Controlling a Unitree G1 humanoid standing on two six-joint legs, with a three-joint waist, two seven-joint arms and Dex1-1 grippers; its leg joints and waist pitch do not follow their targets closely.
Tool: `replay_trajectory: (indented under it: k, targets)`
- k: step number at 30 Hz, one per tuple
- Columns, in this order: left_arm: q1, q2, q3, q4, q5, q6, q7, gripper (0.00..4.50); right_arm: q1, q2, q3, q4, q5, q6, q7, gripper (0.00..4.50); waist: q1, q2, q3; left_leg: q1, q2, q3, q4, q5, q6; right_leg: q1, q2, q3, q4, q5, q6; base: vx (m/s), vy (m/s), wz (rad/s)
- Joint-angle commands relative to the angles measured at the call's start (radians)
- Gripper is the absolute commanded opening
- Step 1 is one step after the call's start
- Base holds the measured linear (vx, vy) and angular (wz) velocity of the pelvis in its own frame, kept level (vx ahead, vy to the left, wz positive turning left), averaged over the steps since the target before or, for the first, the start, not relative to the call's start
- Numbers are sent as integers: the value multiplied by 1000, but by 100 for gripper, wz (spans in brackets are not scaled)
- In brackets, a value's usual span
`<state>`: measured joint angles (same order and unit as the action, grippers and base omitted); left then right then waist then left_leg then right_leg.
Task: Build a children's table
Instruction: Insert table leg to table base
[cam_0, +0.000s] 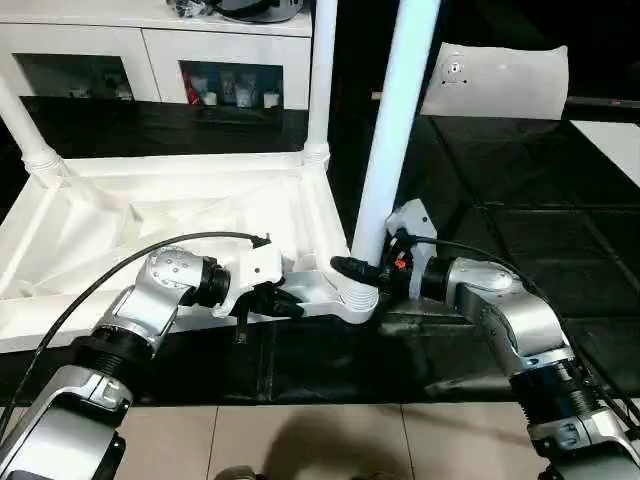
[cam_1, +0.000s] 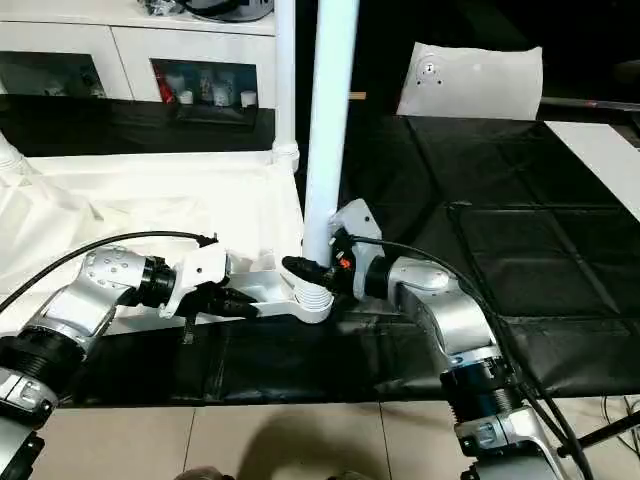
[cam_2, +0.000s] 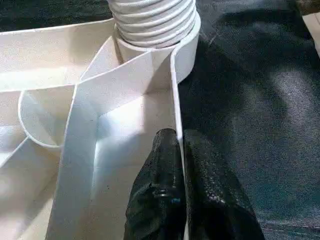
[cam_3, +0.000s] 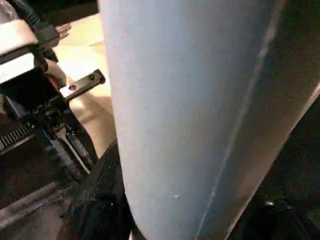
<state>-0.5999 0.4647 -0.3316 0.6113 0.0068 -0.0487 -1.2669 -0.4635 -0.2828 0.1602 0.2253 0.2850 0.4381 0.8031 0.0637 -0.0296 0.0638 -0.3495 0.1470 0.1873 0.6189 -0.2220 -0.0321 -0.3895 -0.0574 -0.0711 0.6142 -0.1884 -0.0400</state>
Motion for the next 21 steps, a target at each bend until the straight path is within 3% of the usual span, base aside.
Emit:
replay_trajectory:
  k: [1,2,5,6,7,8,9,11,12,13,15,21]
  targets:
    - [-17,-3,-27,7,23,-20,-31,0,22,2,-32,37,14,24,-23,190,-3,8,-59,11,97,-43,-92,-187,-17,38,-122,75,-84,-300,-186,0,0,0]
    - [-16,-6,-22,9,18,-16,-28,0,43,4,-50,49,21,18,-32,190,-1,12,-60,11,97,-44,-91,-184,-17,39,-124,75,-84,-299,-188,0,0,0]
    - [-14,-9,-15,9,12,-10,-23,0,82,13,-82,63,29,0,-53,190,3,9,-60,11,100,-44,-93,-187,-18,39,-124,74,-84,-293,-188,0,0,0]
    - [-14,-9,-15,9,12,-10,-23,0,82,13,-82,63,29,0,-53,190,4,19,-60,12,99,-46,-93,-189,-20,38,-123,74,-83,-291,-190,0,0,0]
    - [-14,-10,-12,9,10,-8,-19,0,94,16,-88,66,29,-8,-58,190,2,21,-59,13,99,-46,-94,-202,-24,37,-121,73,-85,-293,-190,0,0,0]
    - [-13,-15,-6,8,7,-1,-8,0,123,23,-103,71,31,-31,-75,190,2,17,-59,14,99,-44,-95,-213,-27,37,-122,74,-88,-301,-189,0,0,0]
    - [-13,-18,-3,9,4,2,-2,0,138,29,-113,72,35,-39,-84,190,6,26,-58,15,98,-46,-94,-227,-31,37,-125,74,-89,-317,-188,0,0,0]
    - [-13,-19,0,10,3,4,1,0,146,33,-119,72,39,-43,-89,190,6,20,-58,17,100,-47,-97,-243,-33,36,-124,73,-92,-335,-183,0,0,0]
    - [-15,-22,3,12,2,7,7,0,171,37,-127,61,42,-55,-96,190,7,27,-58,16,100,-48,-98,-243,-36,36,-123,74,-91,-331,-183,0,0,0]
    - [-15,-22,3,12,2,7,7,0,171,37,-127,61,42,-55,-96,190,7,27,-58,16,100,-48,-98,-243,-36,36,-123,74,-91,-331,-183,0,0,0]
    - [-20,-22,-1,22,13,1,17,0,215,29,-115,23,30,-77,-98,190,12,26,-58,18,101,-48,-100,-242,-36,35,-122,74,-90,-314,-179,0,0,0]
    - [-28,-17,-10,31,25,-13,11,0,230,-26,-20,-28,-72,-137,-78,190,15,25,-61,15,99,-44,-99,-208,-26,38,-120,74,-86,-269,-181,0,0,0]
